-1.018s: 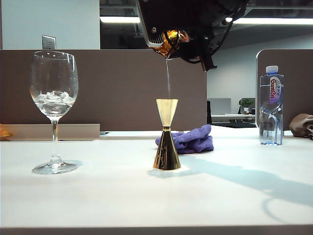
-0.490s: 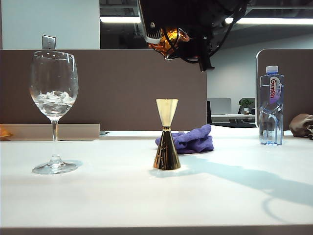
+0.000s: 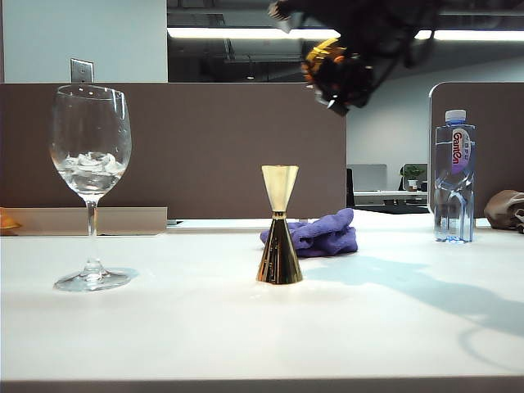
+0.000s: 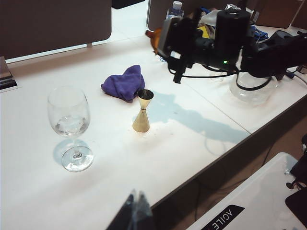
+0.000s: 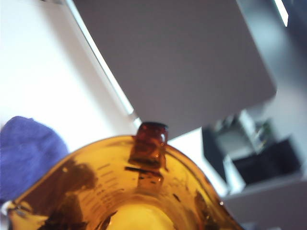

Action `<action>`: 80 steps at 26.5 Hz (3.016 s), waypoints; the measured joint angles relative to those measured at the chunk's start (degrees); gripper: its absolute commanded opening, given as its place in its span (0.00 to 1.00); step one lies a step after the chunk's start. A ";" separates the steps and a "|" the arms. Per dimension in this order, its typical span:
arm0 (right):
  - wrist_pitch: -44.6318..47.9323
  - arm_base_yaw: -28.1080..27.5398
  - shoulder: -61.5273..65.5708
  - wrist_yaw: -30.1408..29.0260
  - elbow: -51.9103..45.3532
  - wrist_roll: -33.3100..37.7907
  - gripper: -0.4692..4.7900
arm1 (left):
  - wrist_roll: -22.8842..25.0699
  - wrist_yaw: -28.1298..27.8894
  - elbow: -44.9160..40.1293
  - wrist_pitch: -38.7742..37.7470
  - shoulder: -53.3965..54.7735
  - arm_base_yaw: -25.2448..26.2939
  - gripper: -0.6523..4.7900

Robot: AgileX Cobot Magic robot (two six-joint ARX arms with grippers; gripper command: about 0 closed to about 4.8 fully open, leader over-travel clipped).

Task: Pick up the small amber measuring cup and pour the water in it into the jigger, then pick up the jigger and pour the water in it into the wine glass.

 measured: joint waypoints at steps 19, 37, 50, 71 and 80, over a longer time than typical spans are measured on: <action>18.40 -10.05 -3.13 -16.72 -27.04 46.42 0.17 | 0.00 0.02 0.00 0.00 0.02 0.02 0.12; 22.18 -11.45 6.47 -19.61 -29.35 49.00 0.17 | 0.00 0.02 0.00 0.00 0.00 0.00 0.12; 21.88 -12.17 10.19 -19.63 -29.27 49.07 0.17 | 0.00 0.02 0.00 0.00 0.02 0.00 0.12; 21.27 -13.35 9.77 -19.23 -29.35 49.29 0.91 | 0.00 0.02 0.00 0.00 0.02 0.00 0.12; 13.25 -13.35 -4.09 -14.34 -33.16 49.31 0.93 | 0.00 0.02 0.00 0.00 0.02 0.00 0.12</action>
